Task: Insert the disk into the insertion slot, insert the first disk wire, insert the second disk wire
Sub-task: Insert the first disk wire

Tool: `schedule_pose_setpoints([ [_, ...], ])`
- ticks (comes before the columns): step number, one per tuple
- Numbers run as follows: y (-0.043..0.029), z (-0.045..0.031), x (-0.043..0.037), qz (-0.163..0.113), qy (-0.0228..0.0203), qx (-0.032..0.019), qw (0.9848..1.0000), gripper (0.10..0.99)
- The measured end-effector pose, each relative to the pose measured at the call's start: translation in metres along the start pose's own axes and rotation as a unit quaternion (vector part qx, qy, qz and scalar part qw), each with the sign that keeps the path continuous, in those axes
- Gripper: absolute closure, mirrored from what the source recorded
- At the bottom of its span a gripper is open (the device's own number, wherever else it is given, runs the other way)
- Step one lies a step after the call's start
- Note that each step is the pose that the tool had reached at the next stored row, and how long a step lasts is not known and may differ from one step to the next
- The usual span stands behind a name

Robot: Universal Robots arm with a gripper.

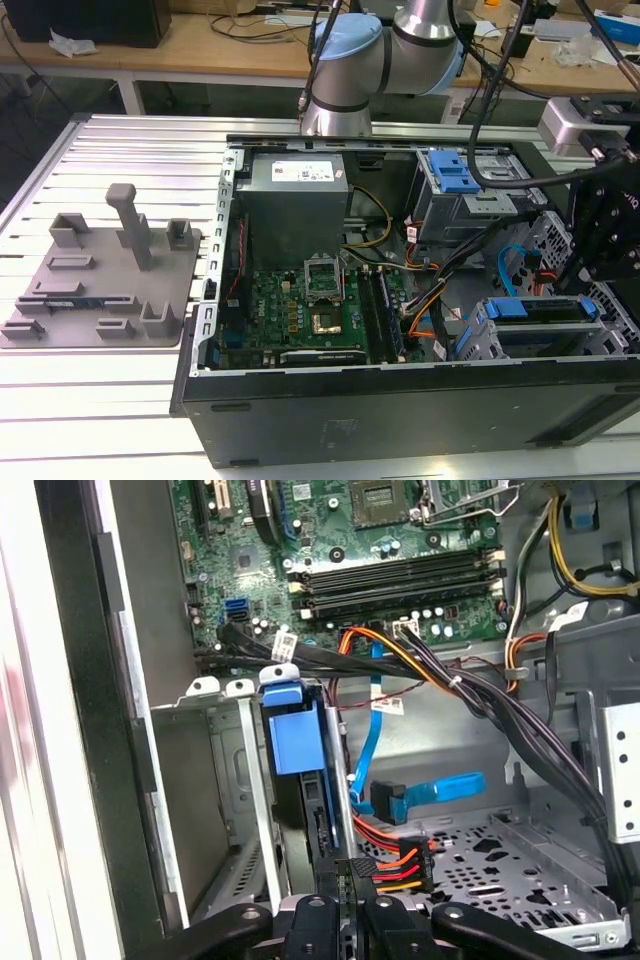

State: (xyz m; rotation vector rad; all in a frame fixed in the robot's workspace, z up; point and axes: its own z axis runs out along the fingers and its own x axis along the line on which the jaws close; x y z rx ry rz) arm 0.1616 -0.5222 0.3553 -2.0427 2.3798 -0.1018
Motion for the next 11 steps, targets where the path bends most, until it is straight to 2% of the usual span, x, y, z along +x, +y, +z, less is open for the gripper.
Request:
schedule_pose_setpoints([
  [5, 0.0001, 0.0000, 0.0000, 0.009, 0.0005, -0.0004, 1.0000, 0.922],
  [11, 0.0001, 0.0001, -0.0001, 0.002, 0.0000, -0.0001, 1.0000, 0.922],
])
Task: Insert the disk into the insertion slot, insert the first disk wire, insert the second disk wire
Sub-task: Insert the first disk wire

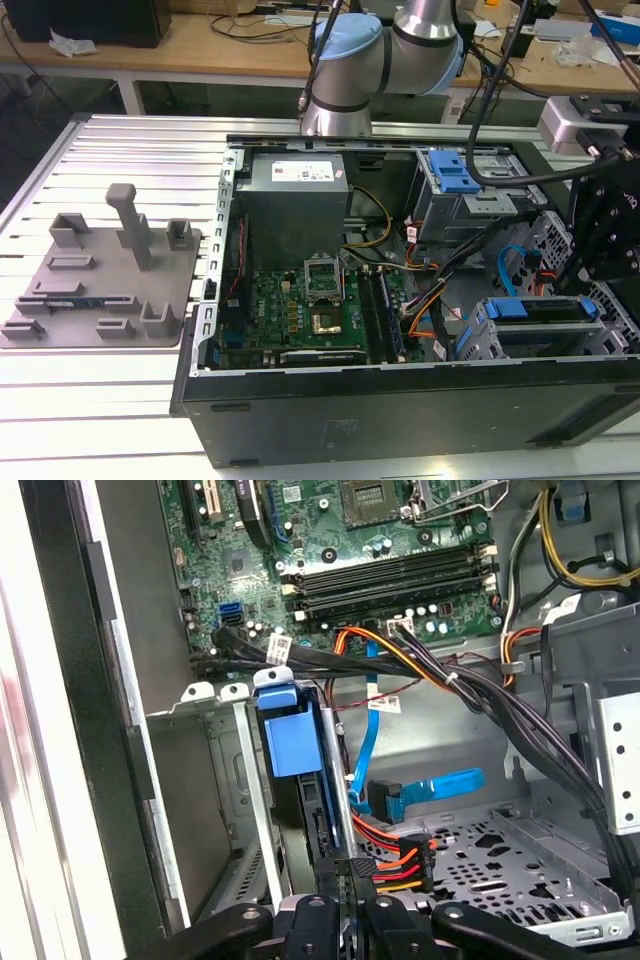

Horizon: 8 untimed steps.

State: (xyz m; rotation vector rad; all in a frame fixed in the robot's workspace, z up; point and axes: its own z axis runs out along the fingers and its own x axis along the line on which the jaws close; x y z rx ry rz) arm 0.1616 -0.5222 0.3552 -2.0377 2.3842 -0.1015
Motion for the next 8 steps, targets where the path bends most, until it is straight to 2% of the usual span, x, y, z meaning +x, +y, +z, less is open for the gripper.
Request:
schedule_pose_setpoints([
  [8, 0.0001, 0.0000, 0.0007, -0.004, -0.0002, 0.0002, 1.0000, 0.922],
])
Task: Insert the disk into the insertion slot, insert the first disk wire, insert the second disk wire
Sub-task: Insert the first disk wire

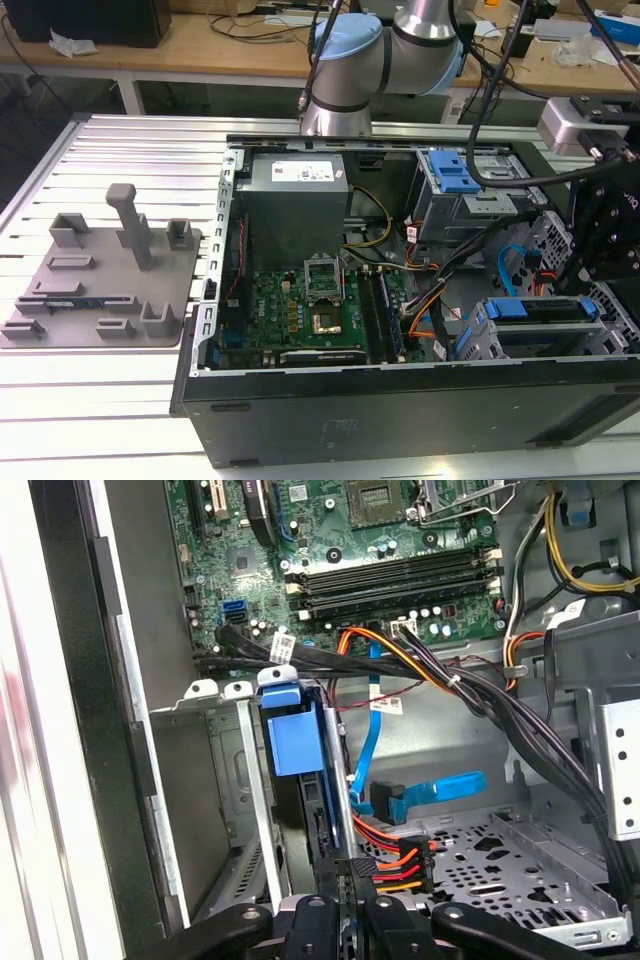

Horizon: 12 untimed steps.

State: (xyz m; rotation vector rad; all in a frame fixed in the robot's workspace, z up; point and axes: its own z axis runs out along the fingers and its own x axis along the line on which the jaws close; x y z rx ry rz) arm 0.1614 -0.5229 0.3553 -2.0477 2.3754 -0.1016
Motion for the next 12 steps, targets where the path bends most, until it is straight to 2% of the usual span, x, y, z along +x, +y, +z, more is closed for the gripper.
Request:
schedule_pose_setpoints([
  [12, 0.0000, 0.0016, 0.0026, 0.000, -0.0001, 0.0000, 1.0000, 0.922],
])
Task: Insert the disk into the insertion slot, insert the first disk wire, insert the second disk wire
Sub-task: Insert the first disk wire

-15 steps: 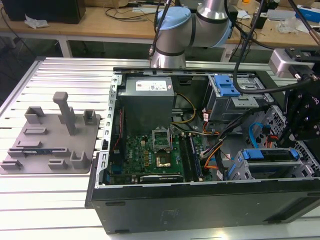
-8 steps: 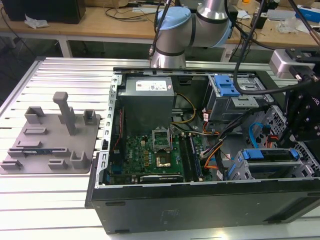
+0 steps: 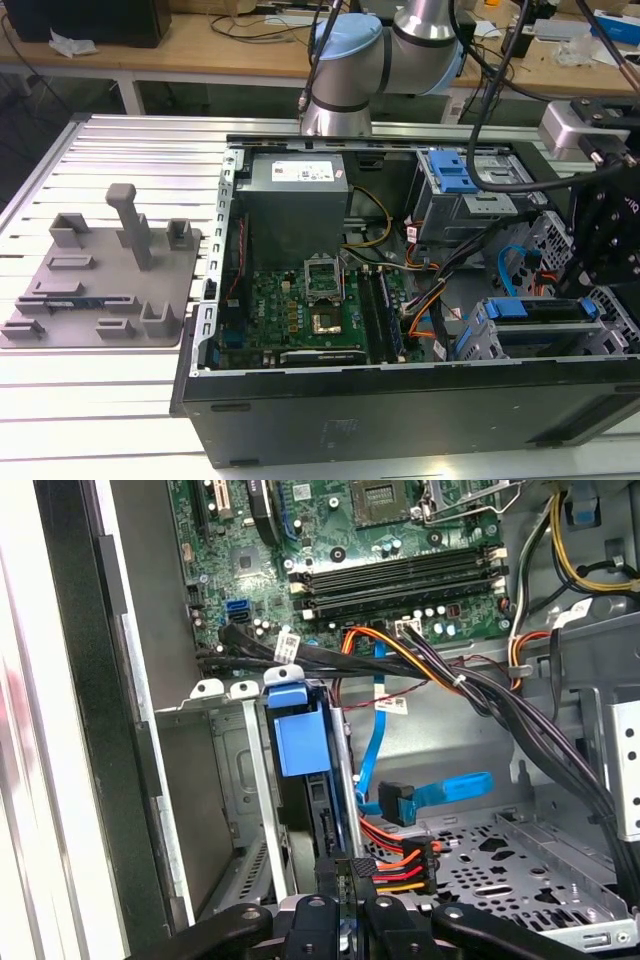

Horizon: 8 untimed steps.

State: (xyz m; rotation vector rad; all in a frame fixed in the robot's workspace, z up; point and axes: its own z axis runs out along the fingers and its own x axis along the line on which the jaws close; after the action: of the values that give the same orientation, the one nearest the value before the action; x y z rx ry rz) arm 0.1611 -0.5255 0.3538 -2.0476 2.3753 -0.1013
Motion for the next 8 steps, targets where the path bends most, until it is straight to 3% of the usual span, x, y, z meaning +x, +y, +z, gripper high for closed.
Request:
schedule_pose_setpoints([
  [8, 0.0000, 0.0012, 0.0009, 0.000, 0.0001, 0.0000, 1.0000, 0.922],
])
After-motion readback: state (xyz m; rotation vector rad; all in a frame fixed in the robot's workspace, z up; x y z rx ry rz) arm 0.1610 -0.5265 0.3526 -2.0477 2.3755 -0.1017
